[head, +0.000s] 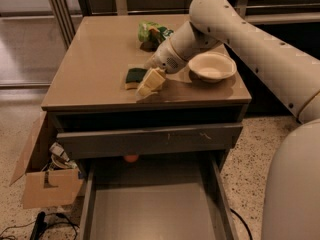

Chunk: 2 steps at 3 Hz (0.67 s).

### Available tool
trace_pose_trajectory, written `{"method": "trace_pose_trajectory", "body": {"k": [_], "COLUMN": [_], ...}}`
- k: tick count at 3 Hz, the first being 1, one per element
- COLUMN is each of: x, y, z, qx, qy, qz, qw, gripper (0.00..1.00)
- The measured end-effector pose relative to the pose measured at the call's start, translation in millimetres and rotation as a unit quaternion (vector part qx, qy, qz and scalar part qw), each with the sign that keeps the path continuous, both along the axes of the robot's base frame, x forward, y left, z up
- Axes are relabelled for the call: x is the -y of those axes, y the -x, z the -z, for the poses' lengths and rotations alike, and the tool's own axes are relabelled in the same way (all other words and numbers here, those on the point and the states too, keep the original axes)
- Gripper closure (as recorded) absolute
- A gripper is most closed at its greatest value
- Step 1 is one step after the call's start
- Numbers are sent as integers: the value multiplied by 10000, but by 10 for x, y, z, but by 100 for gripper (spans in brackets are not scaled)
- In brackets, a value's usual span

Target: Place sponge into middle drawer

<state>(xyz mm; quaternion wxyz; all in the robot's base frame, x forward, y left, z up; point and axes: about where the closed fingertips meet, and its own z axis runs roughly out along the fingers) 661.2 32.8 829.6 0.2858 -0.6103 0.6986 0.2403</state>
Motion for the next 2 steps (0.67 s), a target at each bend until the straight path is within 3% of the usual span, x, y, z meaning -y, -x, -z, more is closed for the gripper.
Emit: {"method": "trace_pose_trajectory", "body": {"k": [2], "x": [-1], "y": [0], "z": [1], "qx": [0], "qy": [0], "qz": [-1], "qw": [10000], "gripper": [73]}}
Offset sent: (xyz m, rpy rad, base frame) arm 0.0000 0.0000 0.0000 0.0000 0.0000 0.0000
